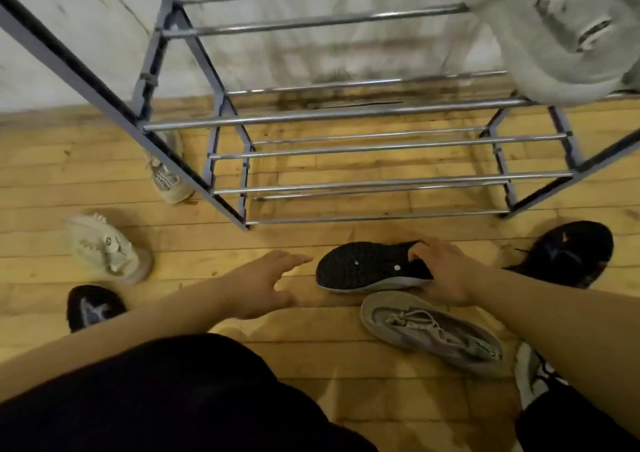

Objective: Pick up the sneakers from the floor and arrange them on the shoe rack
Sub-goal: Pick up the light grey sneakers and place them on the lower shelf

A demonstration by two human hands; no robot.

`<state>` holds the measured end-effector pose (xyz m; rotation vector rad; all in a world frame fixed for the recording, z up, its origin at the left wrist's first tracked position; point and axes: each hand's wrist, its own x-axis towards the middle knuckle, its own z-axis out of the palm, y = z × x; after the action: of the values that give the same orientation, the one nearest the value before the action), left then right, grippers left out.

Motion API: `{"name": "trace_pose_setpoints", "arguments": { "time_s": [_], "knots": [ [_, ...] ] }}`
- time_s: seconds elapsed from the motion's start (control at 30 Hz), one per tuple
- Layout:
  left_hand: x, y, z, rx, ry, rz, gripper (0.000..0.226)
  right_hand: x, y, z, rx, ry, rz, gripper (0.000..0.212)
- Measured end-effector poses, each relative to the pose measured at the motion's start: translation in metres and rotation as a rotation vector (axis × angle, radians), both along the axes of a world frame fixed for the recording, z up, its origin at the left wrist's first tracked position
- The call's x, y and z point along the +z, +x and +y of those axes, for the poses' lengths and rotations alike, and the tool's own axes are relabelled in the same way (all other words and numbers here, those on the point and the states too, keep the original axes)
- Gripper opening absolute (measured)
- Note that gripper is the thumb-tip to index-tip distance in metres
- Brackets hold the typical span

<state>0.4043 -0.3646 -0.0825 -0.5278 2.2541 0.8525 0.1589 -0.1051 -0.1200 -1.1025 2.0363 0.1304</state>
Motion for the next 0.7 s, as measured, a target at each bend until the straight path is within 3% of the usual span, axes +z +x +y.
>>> {"name": "trace_pose_setpoints", "arguments": {
  "time_s": [0.13,0.27,0.43,0.53,0.7],
  "knots": [
    [-0.069,-0.007,0.03,0.241,0.23,0.049,0.089,-0.017,-0.009,0.005,-0.12,-0.11,-0.009,0.047],
    [-0.073,0.007,0.024,0.432,0.29,0.15,0.099,-0.011,-0.01,-0.006,-0.291,-0.17,-0.163,0.047],
    [-0.045,0.041,-0.006,0.799,0.202,0.38,0.084,0.006,0.031,-0.052,-0.562,-0.339,-0.251,0.032],
    [-0.022,0.075,-0.008,0.934,0.043,0.452,0.077,0.024,0.068,-0.083,-0.502,-0.416,-0.324,0.047],
    [0.034,0.144,-0.009,1.197,-0.086,0.639,0.071,0.105,0.108,-0.144,-0.331,-0.558,-0.461,0.031]
  ]
}}
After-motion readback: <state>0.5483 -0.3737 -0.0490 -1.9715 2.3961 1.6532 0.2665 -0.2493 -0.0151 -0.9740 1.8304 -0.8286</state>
